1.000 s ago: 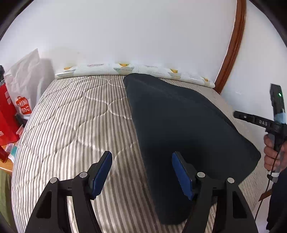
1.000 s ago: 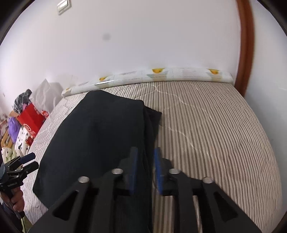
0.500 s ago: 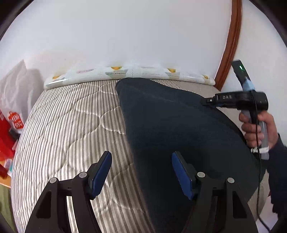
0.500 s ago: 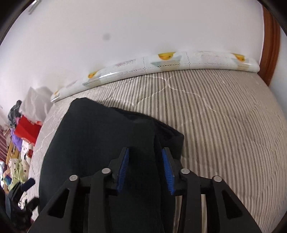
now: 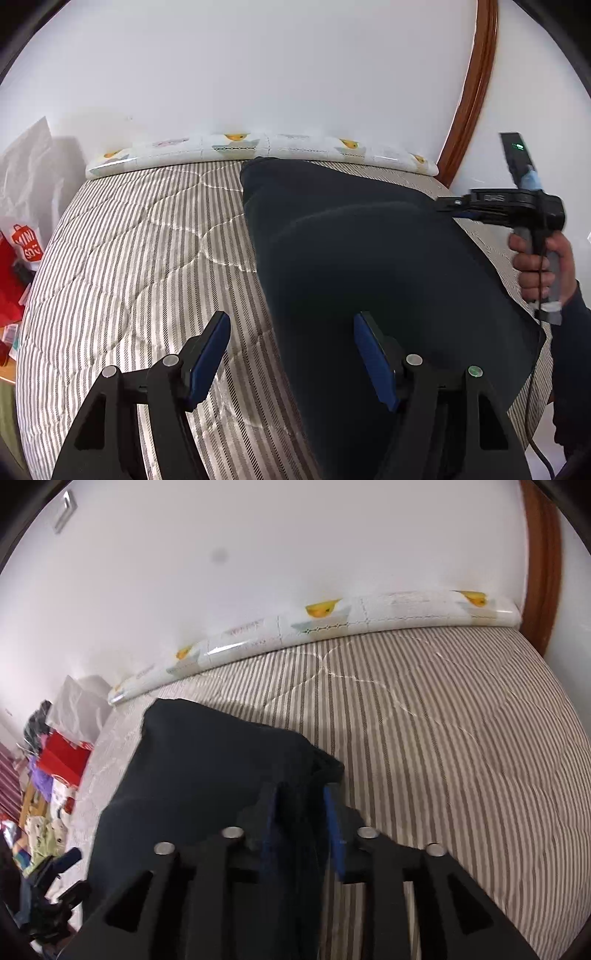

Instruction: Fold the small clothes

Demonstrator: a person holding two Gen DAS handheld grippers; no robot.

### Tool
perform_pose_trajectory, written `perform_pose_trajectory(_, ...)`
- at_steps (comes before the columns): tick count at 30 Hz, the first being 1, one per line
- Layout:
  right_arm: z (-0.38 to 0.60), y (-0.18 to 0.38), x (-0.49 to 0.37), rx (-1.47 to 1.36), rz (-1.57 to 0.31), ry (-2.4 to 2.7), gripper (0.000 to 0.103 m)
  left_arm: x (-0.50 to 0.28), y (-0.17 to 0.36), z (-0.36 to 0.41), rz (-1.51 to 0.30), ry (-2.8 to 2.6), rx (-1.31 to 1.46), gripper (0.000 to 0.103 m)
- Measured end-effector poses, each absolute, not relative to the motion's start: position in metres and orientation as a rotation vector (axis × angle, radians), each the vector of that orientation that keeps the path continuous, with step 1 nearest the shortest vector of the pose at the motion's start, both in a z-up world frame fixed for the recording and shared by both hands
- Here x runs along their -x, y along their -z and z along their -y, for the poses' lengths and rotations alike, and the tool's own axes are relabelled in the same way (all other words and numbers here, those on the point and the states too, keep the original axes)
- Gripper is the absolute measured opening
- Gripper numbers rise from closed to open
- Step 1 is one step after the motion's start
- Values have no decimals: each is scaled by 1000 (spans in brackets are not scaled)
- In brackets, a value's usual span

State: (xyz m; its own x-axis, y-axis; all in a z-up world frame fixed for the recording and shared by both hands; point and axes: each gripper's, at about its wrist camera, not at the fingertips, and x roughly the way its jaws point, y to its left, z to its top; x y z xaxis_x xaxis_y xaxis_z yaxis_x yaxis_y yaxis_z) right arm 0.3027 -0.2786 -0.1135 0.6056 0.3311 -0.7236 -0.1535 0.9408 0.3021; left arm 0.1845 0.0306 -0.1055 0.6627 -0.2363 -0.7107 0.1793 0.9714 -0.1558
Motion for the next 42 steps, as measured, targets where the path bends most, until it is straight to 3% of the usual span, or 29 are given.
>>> perform_pose_trajectory(8,275,127,-260,-212,-942,-337,35,-173,103,-30,-808,202,72,67)
perform_pose_trajectory(10,270,131,-258,-186,-932,-353,3,-171,103,-29,-811,186,70,67)
perform_pose_trajectory(13,280,120,-249,-162,-815,-343,3,-167,102,-31,-816,175,85,67)
perform_pose_trajectory(17,288,128,-251,-223,-865,-315,3,-163,102,-32,-827,165,96,67)
perform_pose_trajectory(23,293,114,-225,-187,-825,-265,9,-154,101,-35,-837,176,123,67)
perform_pose_trajectory(25,295,116,-219,-218,-841,-273,28,-149,102,-36,-846,186,142,67)
perform_pose_trajectory(27,296,122,-210,-233,-842,-297,41,-143,103,-36,-847,200,147,67)
perform_pose_trajectory(29,293,131,-208,-239,-858,-303,41,-136,106,-36,-845,211,146,67)
perform_pose_trajectory(30,293,137,-209,-256,-874,-304,40,-134,107,-35,-847,210,144,67)
perform_pose_trajectory(32,293,147,-211,-306,-886,-345,22,-129,112,-35,-856,209,147,67)
perform_pose_trajectory(33,292,148,-211,-317,-879,-376,6,-127,113,-35,-857,208,150,67)
perform_pose_trajectory(36,297,140,-202,-290,-792,-350,4,-119,112,-38,-856,209,154,67)
perform_pose_trajectory(42,300,135,-189,-276,-789,-323,3,-108,110,-42,-845,203,147,68)
